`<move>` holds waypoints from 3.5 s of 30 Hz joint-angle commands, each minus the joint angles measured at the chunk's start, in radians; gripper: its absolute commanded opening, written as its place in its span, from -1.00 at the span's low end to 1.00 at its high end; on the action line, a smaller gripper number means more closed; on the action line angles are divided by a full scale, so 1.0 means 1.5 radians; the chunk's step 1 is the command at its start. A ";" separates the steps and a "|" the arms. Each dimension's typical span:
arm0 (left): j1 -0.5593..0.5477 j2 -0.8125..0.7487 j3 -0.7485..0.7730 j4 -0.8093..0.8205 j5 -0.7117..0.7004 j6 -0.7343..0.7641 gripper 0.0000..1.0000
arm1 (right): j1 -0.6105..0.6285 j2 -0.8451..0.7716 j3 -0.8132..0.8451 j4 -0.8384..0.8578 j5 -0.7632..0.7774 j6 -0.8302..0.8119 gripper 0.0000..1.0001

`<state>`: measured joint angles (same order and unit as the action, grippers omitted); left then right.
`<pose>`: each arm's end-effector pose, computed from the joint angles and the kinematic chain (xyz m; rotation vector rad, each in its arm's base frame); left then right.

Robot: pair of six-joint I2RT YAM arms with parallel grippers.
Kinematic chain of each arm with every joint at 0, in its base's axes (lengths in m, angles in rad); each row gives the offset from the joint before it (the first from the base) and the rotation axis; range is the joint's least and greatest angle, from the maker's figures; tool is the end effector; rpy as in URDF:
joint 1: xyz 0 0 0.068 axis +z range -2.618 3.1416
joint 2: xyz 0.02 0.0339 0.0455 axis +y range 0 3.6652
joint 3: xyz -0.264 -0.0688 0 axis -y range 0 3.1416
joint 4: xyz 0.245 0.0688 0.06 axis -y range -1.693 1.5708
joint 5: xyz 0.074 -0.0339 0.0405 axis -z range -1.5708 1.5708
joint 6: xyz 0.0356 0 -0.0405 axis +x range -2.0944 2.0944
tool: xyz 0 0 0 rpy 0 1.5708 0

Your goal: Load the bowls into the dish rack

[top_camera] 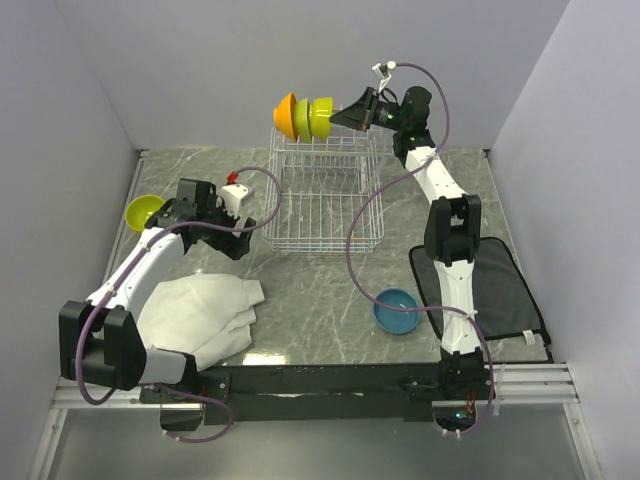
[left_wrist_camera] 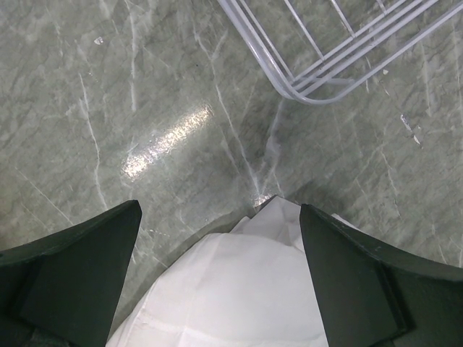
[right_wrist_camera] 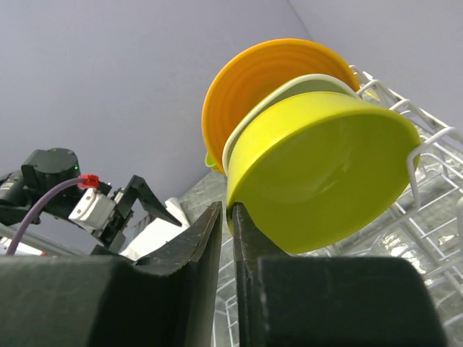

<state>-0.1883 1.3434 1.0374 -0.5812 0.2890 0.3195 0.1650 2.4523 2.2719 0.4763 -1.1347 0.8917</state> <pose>0.2736 -0.0625 0.2703 0.7312 2.3175 -0.2958 0.5478 0.1239 0.3224 -0.5636 1.5577 1.5458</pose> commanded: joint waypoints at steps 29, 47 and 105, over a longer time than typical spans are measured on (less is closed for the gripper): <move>-0.003 -0.125 -0.064 0.081 -0.008 -0.020 0.99 | -0.064 -0.370 -0.197 -0.509 0.147 -0.582 0.40; 0.003 -0.334 -0.196 0.174 -0.106 -0.004 0.94 | 0.296 -0.814 -0.772 -0.995 0.643 -0.751 0.27; 0.102 -0.439 -0.244 0.152 -0.099 -0.016 0.93 | 0.359 -0.591 -0.791 -0.962 0.676 -0.471 -1.00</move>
<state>-0.0422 0.7086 0.6727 -0.3656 0.1196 0.2939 0.6838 1.6218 1.0431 -0.9463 -0.1448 0.1932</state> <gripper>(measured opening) 0.969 0.021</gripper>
